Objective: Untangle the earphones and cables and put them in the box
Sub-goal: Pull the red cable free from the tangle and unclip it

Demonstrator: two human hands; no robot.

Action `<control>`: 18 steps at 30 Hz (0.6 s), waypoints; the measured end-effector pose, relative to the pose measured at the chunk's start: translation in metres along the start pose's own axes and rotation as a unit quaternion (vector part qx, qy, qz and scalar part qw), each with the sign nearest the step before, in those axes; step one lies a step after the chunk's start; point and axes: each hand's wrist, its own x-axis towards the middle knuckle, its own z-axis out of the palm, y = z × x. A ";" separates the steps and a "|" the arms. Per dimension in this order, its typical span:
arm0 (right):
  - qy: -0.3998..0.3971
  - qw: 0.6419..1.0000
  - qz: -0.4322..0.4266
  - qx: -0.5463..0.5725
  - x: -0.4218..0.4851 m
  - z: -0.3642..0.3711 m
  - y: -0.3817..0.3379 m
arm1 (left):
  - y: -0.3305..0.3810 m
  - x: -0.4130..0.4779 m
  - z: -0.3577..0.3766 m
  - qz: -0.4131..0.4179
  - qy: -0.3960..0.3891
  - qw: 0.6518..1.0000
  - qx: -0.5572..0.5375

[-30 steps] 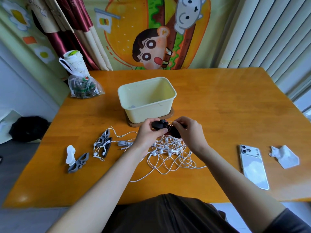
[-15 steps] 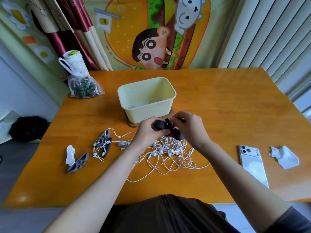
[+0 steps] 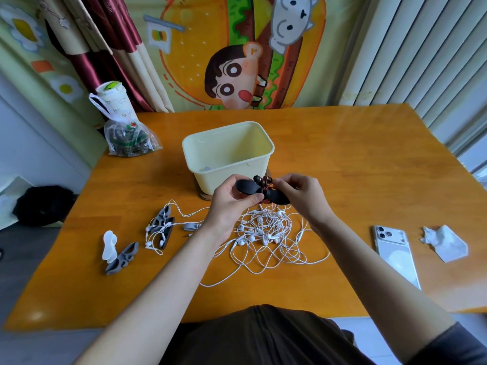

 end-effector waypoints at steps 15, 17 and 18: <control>-0.079 0.971 0.147 0.169 -0.003 -0.007 -0.002 | 0.001 -0.002 0.002 -0.059 -0.011 0.988 -0.140; -0.077 0.973 0.146 0.163 -0.003 -0.008 0.001 | 0.001 -0.002 0.001 -0.058 -0.016 0.988 -0.143; -0.078 0.971 0.150 0.167 -0.003 -0.007 0.002 | 0.001 -0.001 0.001 -0.059 -0.019 0.987 -0.150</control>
